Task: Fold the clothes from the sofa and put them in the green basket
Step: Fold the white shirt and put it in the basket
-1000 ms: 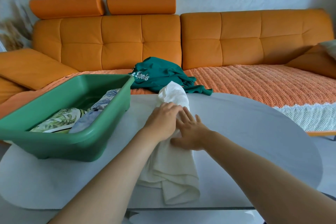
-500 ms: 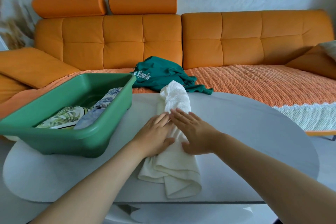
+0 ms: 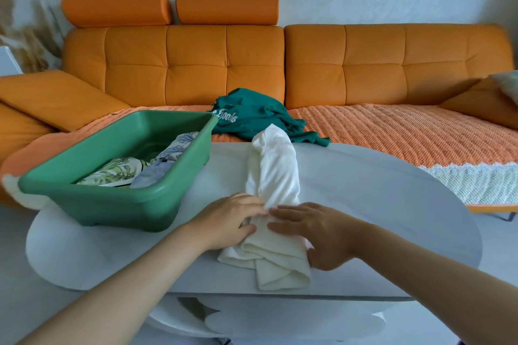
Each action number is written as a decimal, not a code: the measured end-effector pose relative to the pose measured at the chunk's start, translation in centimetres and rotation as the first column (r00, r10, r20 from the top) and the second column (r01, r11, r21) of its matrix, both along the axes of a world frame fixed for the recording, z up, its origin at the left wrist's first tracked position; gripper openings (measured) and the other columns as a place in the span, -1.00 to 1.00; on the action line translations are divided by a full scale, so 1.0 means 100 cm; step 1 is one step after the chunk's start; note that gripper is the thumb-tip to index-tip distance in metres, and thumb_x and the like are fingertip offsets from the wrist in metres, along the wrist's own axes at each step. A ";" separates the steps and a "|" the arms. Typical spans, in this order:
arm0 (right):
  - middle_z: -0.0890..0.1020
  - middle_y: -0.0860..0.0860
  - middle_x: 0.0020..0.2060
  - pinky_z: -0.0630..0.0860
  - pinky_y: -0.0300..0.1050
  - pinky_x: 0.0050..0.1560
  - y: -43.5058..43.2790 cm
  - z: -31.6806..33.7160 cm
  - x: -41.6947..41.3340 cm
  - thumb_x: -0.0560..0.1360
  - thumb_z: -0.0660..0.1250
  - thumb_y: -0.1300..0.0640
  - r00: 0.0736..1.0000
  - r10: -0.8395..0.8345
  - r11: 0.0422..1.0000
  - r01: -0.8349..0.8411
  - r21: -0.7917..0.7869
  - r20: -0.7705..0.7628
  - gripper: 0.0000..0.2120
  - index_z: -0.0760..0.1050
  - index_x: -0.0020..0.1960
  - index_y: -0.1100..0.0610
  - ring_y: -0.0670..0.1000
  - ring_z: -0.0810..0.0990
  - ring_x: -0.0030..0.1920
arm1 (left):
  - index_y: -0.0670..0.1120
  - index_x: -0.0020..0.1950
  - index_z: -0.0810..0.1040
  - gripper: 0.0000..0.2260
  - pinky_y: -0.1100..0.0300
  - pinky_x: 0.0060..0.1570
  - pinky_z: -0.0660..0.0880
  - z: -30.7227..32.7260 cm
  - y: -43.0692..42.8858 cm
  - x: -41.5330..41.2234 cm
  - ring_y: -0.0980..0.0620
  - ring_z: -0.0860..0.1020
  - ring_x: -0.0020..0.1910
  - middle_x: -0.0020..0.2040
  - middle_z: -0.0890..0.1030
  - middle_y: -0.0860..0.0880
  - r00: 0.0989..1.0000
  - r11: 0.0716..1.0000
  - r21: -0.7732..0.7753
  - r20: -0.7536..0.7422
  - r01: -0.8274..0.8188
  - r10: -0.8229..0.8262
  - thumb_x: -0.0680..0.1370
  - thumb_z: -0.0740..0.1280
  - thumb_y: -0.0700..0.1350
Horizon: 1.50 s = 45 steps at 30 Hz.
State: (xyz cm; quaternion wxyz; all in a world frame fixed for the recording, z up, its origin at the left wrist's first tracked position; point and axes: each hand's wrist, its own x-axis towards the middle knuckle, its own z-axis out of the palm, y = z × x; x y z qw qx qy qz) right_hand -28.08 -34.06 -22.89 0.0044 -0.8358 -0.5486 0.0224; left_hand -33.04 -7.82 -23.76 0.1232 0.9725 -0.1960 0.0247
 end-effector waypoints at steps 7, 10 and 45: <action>0.66 -0.08 0.10 0.47 -0.09 0.08 0.011 -0.001 -0.015 0.59 0.26 -0.19 0.991 -0.108 0.956 0.125 0.265 -0.078 -0.69 0.62 0.11 -0.02 -0.03 0.60 0.06 | 0.18 0.37 0.52 -0.45 0.14 0.49 0.19 0.030 -0.006 -0.009 0.17 0.29 0.48 0.51 0.34 0.21 0.910 0.973 -0.193 -0.414 -0.124 0.033 0.47 0.27 0.41; 0.42 -0.03 -0.43 0.27 -0.06 -0.29 0.022 0.013 -0.007 0.60 0.22 -0.21 0.882 -0.357 0.789 0.461 0.406 -0.308 -0.52 0.33 -0.33 0.11 -0.02 0.34 -0.37 | 0.02 0.31 0.56 0.03 0.24 0.31 0.41 0.049 -0.003 -0.015 0.18 0.54 0.25 0.24 0.62 0.11 0.824 0.837 -0.479 -0.563 -0.264 -0.063 0.07 0.25 0.68; 0.05 0.01 0.62 -0.03 0.08 0.55 0.031 -0.007 0.090 0.69 -0.09 -0.14 0.847 -0.531 0.833 0.513 0.208 0.037 -0.45 -0.03 0.63 0.00 0.05 0.00 0.60 | 0.19 0.62 -0.21 -0.42 -0.02 0.53 -0.03 0.003 -0.018 0.101 0.04 -0.13 0.61 0.64 -0.16 0.09 0.970 0.974 0.068 -0.099 -0.215 0.221 0.66 -0.03 0.25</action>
